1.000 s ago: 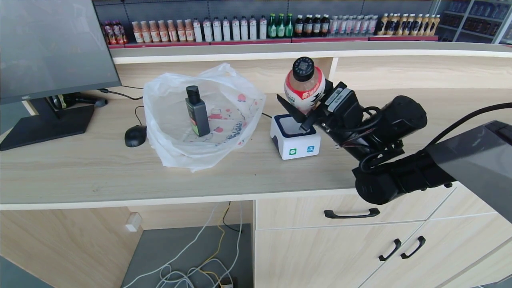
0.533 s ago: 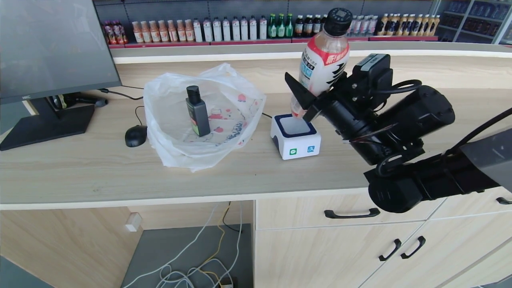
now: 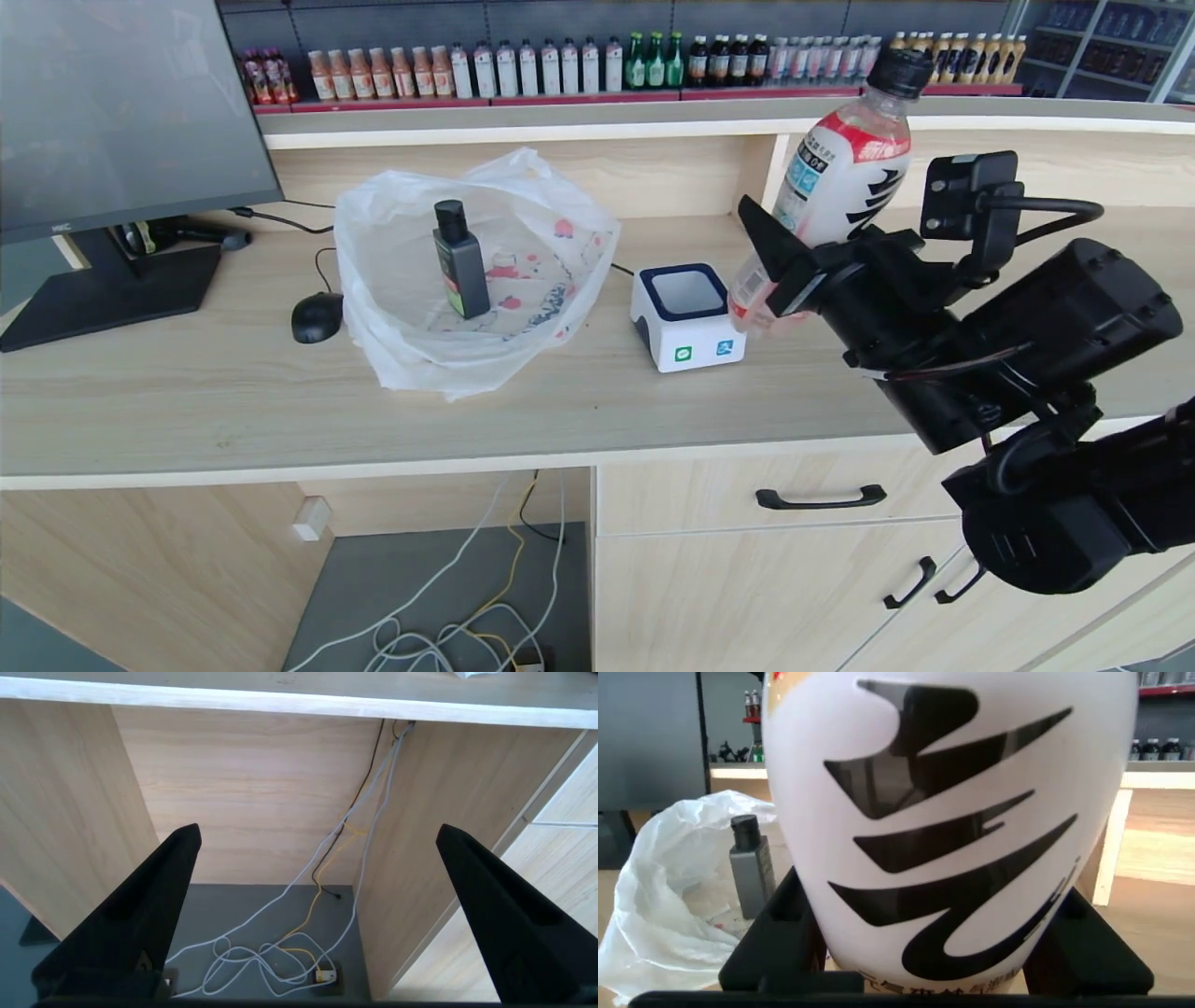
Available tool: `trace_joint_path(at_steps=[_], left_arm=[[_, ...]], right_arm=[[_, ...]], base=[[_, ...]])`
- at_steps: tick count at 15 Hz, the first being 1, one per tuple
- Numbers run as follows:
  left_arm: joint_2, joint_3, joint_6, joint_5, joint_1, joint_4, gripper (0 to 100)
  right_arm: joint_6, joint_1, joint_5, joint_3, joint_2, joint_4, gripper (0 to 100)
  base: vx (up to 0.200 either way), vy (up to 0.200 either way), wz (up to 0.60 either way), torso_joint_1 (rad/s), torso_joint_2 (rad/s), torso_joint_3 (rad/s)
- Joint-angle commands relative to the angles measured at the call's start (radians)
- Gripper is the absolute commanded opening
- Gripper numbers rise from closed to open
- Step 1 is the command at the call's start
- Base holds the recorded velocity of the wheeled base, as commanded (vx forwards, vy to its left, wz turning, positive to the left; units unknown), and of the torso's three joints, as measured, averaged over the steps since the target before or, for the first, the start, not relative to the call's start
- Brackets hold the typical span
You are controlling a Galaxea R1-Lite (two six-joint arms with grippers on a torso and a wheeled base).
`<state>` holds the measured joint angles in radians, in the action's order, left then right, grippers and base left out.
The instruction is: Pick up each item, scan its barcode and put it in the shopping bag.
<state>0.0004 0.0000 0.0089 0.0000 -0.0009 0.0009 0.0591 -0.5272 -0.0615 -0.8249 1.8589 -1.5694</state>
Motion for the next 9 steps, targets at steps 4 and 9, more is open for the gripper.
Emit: trace_joint_path(at_steps=[4,9], left_arm=[[0.0,0.0,-0.004,0.0,-0.001,-0.001,100],[0.0,0.0,-0.012,0.0,-0.001,-0.001,100]], right_arm=[[-0.073,-0.051,-0.138,0.007,-0.023,-0.001,0],[-0.045,-0.051,-0.138,-0.002,-0.023,-0.001,0]], base=[[0.0,0.0,0.0,0.0,0.0,0.0],[0.0,0.12,0.0,-0.001,0.0,0.002]])
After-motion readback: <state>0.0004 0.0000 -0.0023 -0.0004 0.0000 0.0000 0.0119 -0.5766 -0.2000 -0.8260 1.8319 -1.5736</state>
